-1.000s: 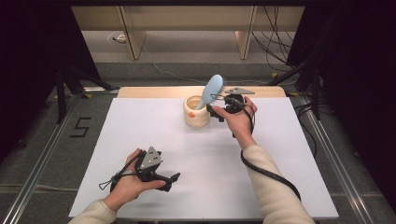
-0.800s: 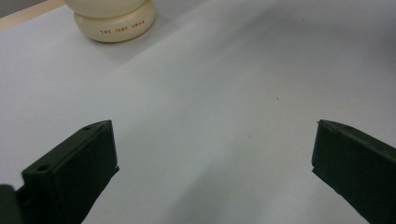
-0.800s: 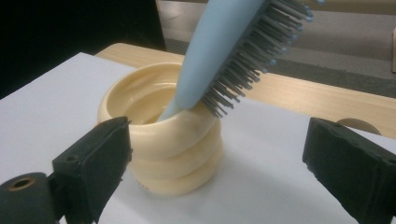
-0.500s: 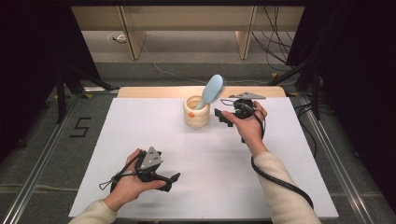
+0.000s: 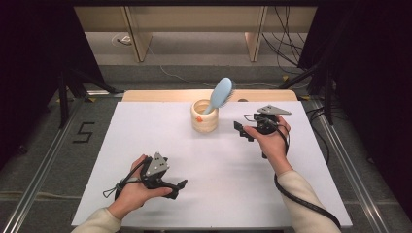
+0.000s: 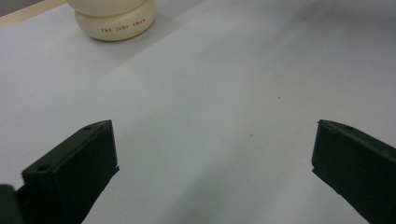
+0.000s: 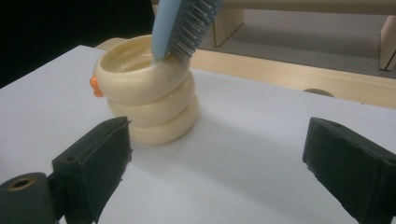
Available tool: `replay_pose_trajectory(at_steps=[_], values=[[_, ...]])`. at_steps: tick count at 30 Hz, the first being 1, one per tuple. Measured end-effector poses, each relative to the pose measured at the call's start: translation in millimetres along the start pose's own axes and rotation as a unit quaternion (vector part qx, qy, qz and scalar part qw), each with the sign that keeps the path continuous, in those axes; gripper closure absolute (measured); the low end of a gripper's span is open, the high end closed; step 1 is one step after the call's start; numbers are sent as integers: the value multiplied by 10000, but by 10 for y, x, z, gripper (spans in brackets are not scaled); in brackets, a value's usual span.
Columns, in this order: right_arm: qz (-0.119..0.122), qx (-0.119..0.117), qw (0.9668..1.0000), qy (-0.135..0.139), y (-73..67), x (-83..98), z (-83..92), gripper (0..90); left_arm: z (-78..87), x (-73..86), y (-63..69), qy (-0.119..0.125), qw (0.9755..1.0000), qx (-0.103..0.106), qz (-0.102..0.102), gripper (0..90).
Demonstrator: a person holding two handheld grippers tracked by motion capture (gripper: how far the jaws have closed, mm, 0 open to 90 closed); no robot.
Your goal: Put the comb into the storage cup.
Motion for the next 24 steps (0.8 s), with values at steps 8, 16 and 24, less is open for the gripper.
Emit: replay_pose_trajectory(at_steps=[8, 16, 24], values=[[133, -45, 9999, -20, -53, 128, 139, 88, 5, 0, -17, 23, 10000, -13, 13, 0], [276, -197, 9994, -60, -162, 244, 253, 88, 10, 0, -31, 49, 10000, -18, 26, 0], [465, -382, 9981, -162, -297, 347, 381, 103, 16, 18, -37, 36, 10000, -26, 8, 0]])
Point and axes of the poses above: each handheld gripper's, and its own axes: z roughly backward along the jaws, x roughly out of its underside, y roughly to its right, the point moved 9 cm from there along -z, roughly forward along the jaws, and after that the axes turned 14 degrees about -x, right-handed, at the moved point
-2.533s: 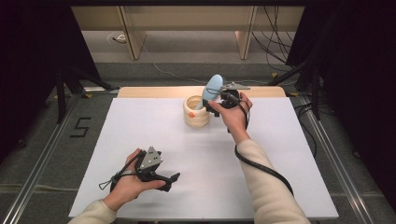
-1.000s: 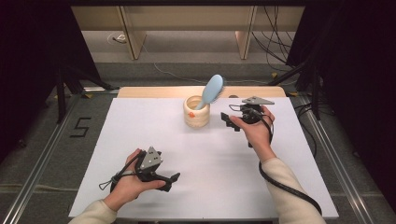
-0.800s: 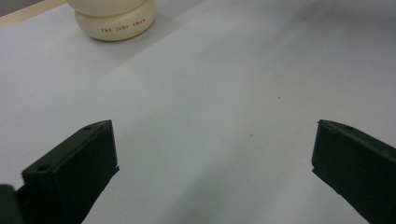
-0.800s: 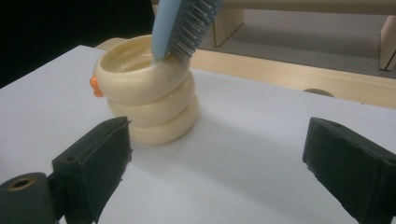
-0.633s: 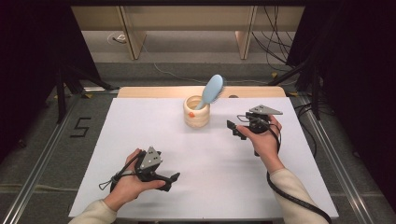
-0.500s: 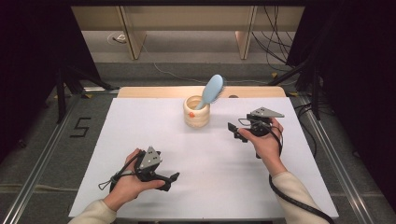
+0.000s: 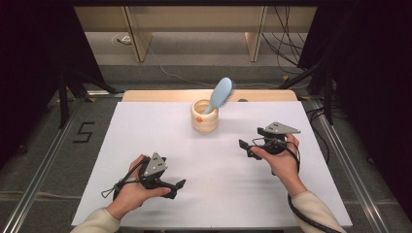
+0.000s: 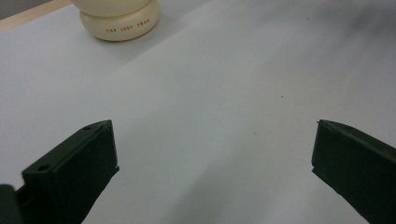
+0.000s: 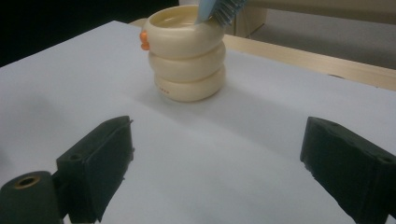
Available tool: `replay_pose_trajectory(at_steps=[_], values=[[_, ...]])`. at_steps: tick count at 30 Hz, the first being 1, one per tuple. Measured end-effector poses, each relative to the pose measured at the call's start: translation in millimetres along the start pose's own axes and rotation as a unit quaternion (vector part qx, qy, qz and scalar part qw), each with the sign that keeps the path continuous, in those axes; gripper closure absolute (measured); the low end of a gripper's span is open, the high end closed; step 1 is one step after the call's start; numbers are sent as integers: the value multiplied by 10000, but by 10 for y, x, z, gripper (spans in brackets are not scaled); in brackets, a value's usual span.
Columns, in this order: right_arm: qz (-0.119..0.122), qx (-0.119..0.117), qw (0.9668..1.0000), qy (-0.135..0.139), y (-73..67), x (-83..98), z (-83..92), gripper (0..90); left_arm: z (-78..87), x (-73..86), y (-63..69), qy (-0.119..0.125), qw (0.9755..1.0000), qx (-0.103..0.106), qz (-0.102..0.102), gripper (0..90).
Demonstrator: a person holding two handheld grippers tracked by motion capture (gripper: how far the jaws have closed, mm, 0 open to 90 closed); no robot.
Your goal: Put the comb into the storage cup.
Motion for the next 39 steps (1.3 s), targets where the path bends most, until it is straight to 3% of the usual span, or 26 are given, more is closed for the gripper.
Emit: replay_pose_trajectory(at_steps=[10, 39], values=[[244, -117, 9996, -94, -143, 152, 147, 107, 24, 21, -26, 17, 10000, -26, 21, 0], [323, -213, 9990, -226, -281, 538, 540, 107, 45, 78, -28, 1, 10000, -34, 20, 0]])
Point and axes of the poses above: each handheld gripper's, and its own axes: z roughly backward along the jaws, x roughly out of its underside, y roughly to its right, the point moved 9 cm from there along -z, roughly forward along the jaws, and after that the axes turned 14 degrees about -x, right-handed, at the moved point
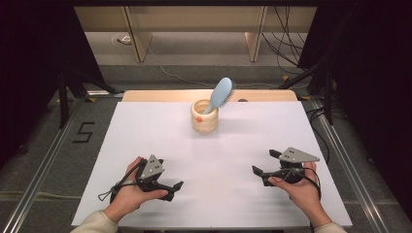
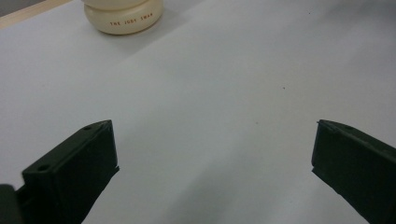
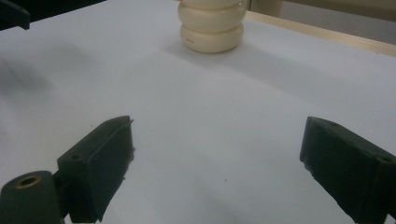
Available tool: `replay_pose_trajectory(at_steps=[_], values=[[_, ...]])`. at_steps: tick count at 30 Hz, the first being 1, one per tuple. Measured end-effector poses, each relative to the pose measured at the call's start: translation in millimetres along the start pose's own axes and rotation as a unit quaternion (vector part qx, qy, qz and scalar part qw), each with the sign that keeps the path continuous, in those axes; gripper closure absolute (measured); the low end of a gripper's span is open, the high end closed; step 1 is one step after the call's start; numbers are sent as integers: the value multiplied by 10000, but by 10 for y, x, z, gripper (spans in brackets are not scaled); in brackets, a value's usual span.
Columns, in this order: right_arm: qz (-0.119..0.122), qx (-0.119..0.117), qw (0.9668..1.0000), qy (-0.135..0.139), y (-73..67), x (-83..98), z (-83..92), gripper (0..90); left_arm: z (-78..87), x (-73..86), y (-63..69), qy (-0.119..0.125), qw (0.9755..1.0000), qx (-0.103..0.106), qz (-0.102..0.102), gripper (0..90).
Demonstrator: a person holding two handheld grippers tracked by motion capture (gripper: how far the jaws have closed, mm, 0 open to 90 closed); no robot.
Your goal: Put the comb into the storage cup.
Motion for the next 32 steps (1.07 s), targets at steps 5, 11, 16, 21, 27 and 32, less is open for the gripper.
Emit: replay_pose_trajectory(at_steps=[5, 11, 16, 21, 27, 32], values=[[-32, 16, 10000, 5, 1, 52, 61, 108, -4, 4, 2, -6, 10000, -1, 1, 0], [-87, 49, 9999, -13, -3, 120, 96, 112, -8, 5, 4, -5, 10000, 4, -7, 0], [-60, 34, 10000, 11, -17, 127, 84, 113, -11, 7, 0, -8, 10000, 4, -1, 0], [-52, 29, 9999, 86, -27, 112, 84, 120, -15, 7, -2, -1, 10000, 4, 4, 0], [-64, 12, 9999, 128, -31, 115, 86, 125, -16, 0, -7, 19, 10000, -14, 8, 0], [-79, 33, 9998, 169, -26, 112, 92, 126, -16, -9, -17, 50, 10000, -32, 29, 0]])
Point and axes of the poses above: each handheld gripper's, and its own axes: z roughly backward along the jaws, x roughly out of its underside, y roughly to its right, the point moved 9 cm from there along -z, roughly forward along the jaws, and after that the axes turned 14 degrees about -x, right-handed, at the moved point
